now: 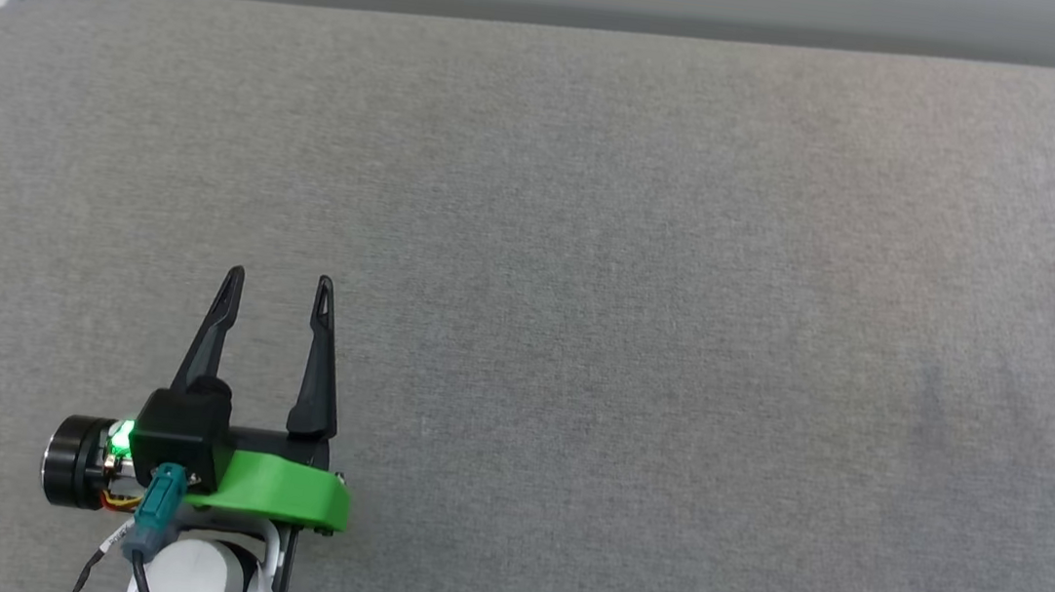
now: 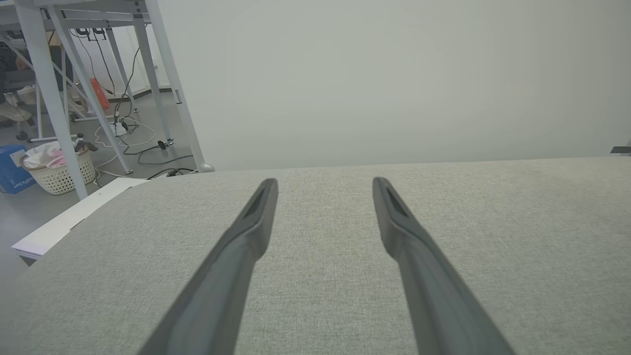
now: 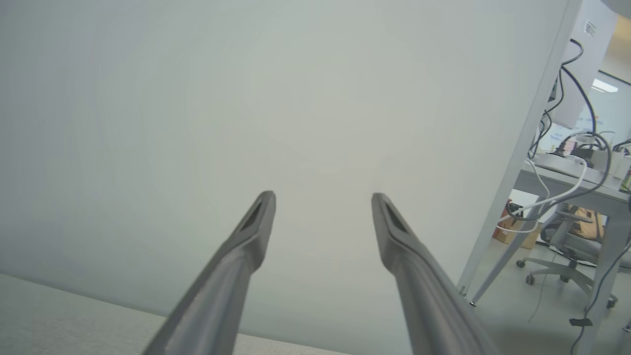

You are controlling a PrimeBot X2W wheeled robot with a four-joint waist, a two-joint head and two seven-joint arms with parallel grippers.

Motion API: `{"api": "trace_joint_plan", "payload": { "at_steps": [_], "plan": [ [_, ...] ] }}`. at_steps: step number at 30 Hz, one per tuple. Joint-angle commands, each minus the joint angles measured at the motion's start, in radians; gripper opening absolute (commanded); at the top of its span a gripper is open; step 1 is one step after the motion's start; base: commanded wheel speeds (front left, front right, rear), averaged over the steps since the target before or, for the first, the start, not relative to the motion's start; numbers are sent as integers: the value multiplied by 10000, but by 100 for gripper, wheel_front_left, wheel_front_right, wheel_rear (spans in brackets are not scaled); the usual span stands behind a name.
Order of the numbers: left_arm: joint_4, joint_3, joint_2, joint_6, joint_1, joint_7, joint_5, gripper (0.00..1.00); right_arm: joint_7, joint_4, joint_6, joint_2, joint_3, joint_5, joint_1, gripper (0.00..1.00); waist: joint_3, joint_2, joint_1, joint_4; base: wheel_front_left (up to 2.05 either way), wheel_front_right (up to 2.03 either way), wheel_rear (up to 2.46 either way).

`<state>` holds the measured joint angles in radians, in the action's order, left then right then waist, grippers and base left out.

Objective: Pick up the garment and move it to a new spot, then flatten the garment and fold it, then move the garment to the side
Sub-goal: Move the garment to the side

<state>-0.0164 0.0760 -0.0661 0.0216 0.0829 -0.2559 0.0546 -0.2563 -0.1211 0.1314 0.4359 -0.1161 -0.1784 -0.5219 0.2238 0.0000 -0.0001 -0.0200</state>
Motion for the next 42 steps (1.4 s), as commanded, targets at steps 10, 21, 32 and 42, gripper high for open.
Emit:
{"api": "trace_joint_plan", "payload": {
  "at_steps": [10,21,32,42],
  "plan": [
    [211,-156,70,-35,-424,-59,116,100,-53,1429,-7,-2354,423,294,2576,100,-923,0,1,692,0,0,0],
    [433,-178,99,-88,-651,-59,81,100,-54,983,-7,-3394,836,139,4464,100,-1405,0,1,901,0,0,0],
    [486,-181,121,-262,-878,-59,190,100,-54,1133,-7,-3671,777,125,5722,100,-1654,0,1,1015,0,0,0],
    [483,-216,137,-350,-1010,-59,263,100,-55,1252,-7,-3775,756,123,6222,100,-1683,0,1,1019,0,0,0]
  ]
}}
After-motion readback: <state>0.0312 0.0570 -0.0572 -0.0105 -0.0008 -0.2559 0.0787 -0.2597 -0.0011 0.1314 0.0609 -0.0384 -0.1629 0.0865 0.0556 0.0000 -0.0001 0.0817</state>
